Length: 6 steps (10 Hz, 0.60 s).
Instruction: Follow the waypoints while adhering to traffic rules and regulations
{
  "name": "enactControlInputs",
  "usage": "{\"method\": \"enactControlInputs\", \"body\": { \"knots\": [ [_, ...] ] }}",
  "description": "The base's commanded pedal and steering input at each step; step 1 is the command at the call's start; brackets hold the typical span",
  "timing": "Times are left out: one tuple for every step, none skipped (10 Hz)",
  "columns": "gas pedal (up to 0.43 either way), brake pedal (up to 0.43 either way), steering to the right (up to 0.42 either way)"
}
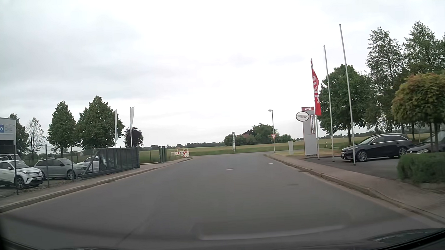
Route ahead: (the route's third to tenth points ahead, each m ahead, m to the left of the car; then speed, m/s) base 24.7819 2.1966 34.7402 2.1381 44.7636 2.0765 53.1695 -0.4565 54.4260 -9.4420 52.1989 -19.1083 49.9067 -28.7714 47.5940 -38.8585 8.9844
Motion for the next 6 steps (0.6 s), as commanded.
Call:
{"method": "enactControlInputs", "body": {
  "knots": [
    [0.000,0.000,-0.003],
    [0.000,0.000,-0.003],
    [0.000,0.000,-0.003],
    [0.000,0.000,-0.003],
    [0.000,0.000,-0.003],
    [0.000,0.000,-0.004]
  ]
}}
